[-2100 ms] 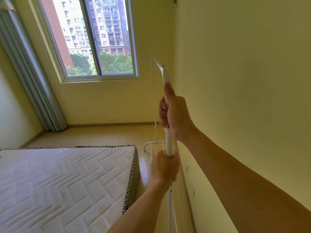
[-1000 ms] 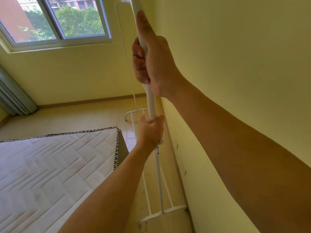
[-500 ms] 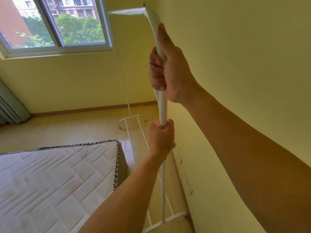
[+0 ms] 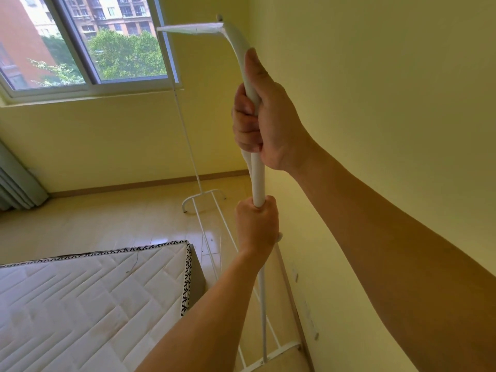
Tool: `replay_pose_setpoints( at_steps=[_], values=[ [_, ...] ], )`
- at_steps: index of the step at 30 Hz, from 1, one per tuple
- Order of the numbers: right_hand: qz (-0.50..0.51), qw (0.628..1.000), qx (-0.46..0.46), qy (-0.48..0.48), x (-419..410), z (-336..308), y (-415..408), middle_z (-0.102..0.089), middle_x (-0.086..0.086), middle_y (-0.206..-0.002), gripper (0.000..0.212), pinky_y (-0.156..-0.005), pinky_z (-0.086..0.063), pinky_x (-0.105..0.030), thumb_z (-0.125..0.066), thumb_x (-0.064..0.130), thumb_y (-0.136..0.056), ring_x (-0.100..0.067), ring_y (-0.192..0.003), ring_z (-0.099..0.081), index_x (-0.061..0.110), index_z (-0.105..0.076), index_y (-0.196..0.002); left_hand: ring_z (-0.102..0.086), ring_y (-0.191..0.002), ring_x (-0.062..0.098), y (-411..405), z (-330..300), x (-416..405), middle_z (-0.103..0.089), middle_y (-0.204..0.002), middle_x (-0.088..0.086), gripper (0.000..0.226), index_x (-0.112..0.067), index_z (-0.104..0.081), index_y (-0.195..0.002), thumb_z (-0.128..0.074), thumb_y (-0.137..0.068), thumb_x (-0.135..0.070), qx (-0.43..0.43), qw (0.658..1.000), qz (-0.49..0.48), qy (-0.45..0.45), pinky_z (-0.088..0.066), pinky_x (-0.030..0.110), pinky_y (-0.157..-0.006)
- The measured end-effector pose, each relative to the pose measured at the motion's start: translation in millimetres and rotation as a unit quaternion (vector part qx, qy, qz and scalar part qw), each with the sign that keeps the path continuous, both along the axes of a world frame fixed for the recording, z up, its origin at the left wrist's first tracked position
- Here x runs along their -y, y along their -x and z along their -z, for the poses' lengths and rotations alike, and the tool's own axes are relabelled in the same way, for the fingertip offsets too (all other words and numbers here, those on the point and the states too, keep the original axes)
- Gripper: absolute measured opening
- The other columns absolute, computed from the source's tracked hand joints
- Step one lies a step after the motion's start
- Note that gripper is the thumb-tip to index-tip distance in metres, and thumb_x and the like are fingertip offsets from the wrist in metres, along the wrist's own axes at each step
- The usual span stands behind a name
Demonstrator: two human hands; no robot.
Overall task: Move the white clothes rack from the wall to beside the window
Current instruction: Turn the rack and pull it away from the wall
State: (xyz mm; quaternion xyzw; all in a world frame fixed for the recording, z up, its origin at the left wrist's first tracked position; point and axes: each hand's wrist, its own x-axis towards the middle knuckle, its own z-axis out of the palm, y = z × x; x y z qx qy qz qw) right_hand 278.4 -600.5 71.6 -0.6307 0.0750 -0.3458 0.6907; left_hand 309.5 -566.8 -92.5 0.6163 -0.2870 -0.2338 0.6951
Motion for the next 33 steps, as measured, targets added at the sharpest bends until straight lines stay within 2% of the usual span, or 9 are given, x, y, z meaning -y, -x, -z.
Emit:
replay_pose_setpoints(
  at_steps=[4, 9, 13, 17, 23, 30, 33],
  values=[
    [-0.015, 1.0, 0.006, -0.009, 26, 2, -13, -0.021, 0.001, -0.048, 0.054, -0.046, -0.01, -0.032, -0.035, 0.056, -0.097, -0.021, -0.047, -0.009, 0.018, -0.03, -0.059, -0.029, -0.028, 0.004, -11, 0, 23, -0.031, -0.029, -0.013, 0.06, -0.032, -0.046, -0.033, -0.05, -0.087, -0.006, 0.021, 0.999, -0.026, -0.015, -0.037, 0.019, -0.035],
    [-0.031, 0.999, 0.017, -0.012, 59, 2, -32, -0.02, -0.001, -0.05, 0.053, -0.046, -0.009, -0.032, -0.036, 0.056, -0.097, -0.021, -0.048, -0.009, 0.018, -0.029, -0.06, -0.03, -0.029, 0.003, -29, 1, 55, -0.032, -0.029, -0.013, 0.06, -0.034, -0.048, -0.034, -0.05, -0.087, -0.008, 0.037, 0.997, -0.058, -0.02, -0.041, 0.03, -0.046],
    [-0.047, 0.999, 0.02, -0.014, 84, 2, -43, -0.021, 0.001, -0.048, 0.054, -0.045, -0.01, -0.03, -0.035, 0.057, -0.097, -0.019, -0.046, -0.01, 0.018, -0.029, -0.06, -0.03, -0.028, 0.003, -38, 1, 78, -0.032, -0.029, -0.014, 0.056, -0.034, -0.048, -0.034, -0.051, -0.085, -0.009, 0.038, 0.997, -0.067, -0.015, -0.038, 0.024, -0.042],
    [-0.062, 0.998, 0.02, -0.021, 106, 1, -56, -0.022, 0.002, -0.046, 0.055, -0.044, -0.011, -0.026, -0.036, 0.058, -0.096, -0.018, -0.044, -0.011, 0.018, -0.03, -0.059, -0.029, -0.028, 0.004, -47, -2, 98, -0.03, -0.028, -0.013, 0.045, -0.033, -0.048, -0.034, -0.049, -0.077, -0.02, 0.033, 0.996, -0.087, -0.017, -0.04, 0.027, -0.044],
    [-0.063, 0.998, 0.016, -0.027, 138, 0, -83, -0.021, 0.001, -0.047, 0.056, -0.045, -0.008, -0.029, -0.036, 0.057, -0.096, -0.019, -0.045, -0.009, 0.018, -0.031, -0.058, -0.03, -0.03, 0.004, -73, -1, 131, -0.032, -0.03, -0.013, 0.041, -0.035, -0.048, -0.036, -0.049, -0.076, -0.024, 0.029, 0.995, -0.096, -0.025, -0.043, 0.028, -0.043],
    [-0.07, 0.997, 0.004, -0.033, 177, -1, -126, -0.019, 0.001, -0.047, 0.055, -0.045, -0.007, -0.029, -0.034, 0.058, -0.097, -0.017, -0.044, -0.008, 0.018, -0.028, -0.06, -0.032, -0.027, 0.003, -119, 3, 173, -0.036, -0.031, -0.012, 0.049, -0.034, -0.049, -0.039, -0.051, -0.082, -0.011, 0.036, 0.994, -0.099, -0.006, -0.036, 0.017, -0.029],
    [-0.077, 0.996, 0.004, -0.038, 198, 0, -151, -0.02, 0.002, -0.045, 0.055, -0.045, -0.007, -0.028, -0.033, 0.057, -0.098, -0.015, -0.041, -0.01, 0.017, -0.029, -0.059, -0.035, -0.027, 0.003, -144, 5, 195, -0.039, -0.031, -0.011, 0.047, -0.029, -0.041, -0.043, -0.053, -0.083, -0.008, 0.042, 0.992, -0.123, 0.0, -0.035, 0.015, -0.029]
  ],
)
